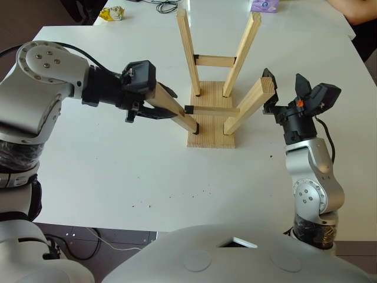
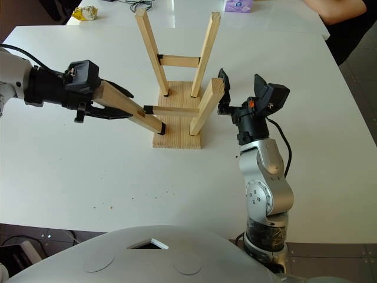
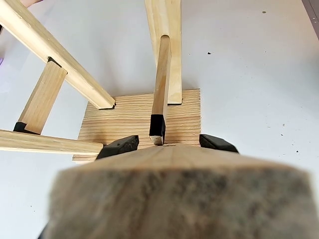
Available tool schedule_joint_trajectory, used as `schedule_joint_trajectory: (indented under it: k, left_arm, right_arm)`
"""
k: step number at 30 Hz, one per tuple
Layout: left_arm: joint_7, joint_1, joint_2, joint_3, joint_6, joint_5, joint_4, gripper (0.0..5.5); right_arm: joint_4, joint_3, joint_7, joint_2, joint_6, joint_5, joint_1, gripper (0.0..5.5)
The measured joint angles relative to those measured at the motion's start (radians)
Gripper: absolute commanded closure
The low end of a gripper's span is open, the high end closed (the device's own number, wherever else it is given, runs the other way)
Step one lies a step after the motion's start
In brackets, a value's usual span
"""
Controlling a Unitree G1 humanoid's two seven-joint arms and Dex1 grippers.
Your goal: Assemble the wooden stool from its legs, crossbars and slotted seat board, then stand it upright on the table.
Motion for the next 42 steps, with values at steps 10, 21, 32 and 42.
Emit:
schedule_joint_trajectory:
  k: [10,21,32,42]
  left_arm:
    - [-0.082,-0.087,-0.038,-0.051,0.003,0.024,0.134,3.45]
    - [-0.123,-0.11,-0.058,-0.073,-0.041,0.056,0.16,3.45]
    - [-0.198,-0.167,-0.106,-0.09,-0.053,0.074,0.288,3.45]
    - [-0.199,-0.155,-0.111,-0.095,-0.08,0.087,0.225,3.45]
  right_arm:
    - [-0.004,0.007,0.001,0.006,0.0,-0.018,0.005,0.29]
    - [0.048,0.007,0.013,0.013,-0.006,-0.026,0.003,0.29]
    - [0.066,0.006,0.026,0.014,-0.01,-0.029,0.003,0.29]
    - [0.048,0.003,-0.008,0.031,-0.004,-0.04,0.002,0.29]
